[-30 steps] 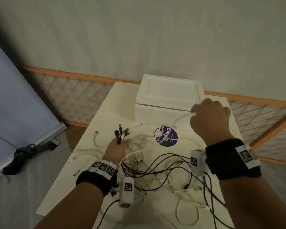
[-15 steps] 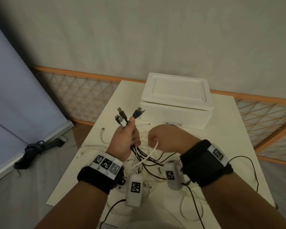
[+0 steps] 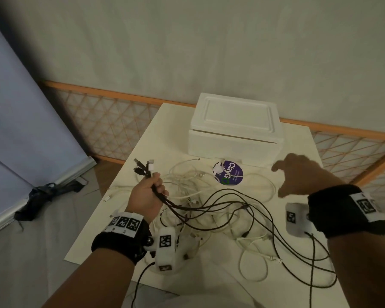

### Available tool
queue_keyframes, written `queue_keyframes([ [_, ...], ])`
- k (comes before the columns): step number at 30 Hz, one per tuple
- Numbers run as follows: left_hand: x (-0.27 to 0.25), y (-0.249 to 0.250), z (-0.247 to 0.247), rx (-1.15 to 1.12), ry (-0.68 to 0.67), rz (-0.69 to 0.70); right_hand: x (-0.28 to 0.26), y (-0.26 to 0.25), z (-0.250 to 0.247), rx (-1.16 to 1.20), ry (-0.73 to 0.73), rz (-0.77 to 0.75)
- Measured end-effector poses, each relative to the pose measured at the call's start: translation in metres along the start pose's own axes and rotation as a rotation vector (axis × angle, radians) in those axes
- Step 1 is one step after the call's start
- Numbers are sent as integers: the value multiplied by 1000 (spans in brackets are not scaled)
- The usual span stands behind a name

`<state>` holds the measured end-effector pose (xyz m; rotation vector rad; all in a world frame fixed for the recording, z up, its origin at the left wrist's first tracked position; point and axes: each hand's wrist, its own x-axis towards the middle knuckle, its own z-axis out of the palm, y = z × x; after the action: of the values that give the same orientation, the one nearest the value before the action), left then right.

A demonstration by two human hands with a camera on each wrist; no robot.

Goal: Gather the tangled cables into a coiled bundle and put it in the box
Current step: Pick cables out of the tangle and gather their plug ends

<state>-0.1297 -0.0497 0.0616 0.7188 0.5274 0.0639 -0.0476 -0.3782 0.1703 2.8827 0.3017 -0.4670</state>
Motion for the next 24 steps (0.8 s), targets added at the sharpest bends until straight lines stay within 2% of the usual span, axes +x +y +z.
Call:
queue_keyframes([
  [1,-3,-3,3,7,-9,4,-4,-9,2,-40,-73,-30],
  [2,-6,-5,7,23,-21,11,-9,-21,2,-46,-77,-104],
  [4,-17,-12,22,60,-64,26,-20,-62,-1,222,-44,-317],
  [6,-28,-18,38,79,-137,43,-28,-114,3,510,-75,-464],
  [8,-35,-19,50,108,-178,67,-29,-159,15,621,-122,-520],
  [10,-33,-9,50,101,-168,81,-23,-184,32,671,-112,-521],
  [11,-29,-2,46,60,-147,77,-19,-184,41,628,-85,-524],
  [14,-14,29,14,-76,-2,60,-11,-157,48,305,13,-508],
  [19,-6,57,-49,-193,228,0,0,-63,52,115,43,-257],
  [21,-8,49,-59,-173,237,-15,1,-45,56,90,29,-193],
  [24,-11,27,-63,-158,195,-86,2,-37,67,116,-90,-103],
])
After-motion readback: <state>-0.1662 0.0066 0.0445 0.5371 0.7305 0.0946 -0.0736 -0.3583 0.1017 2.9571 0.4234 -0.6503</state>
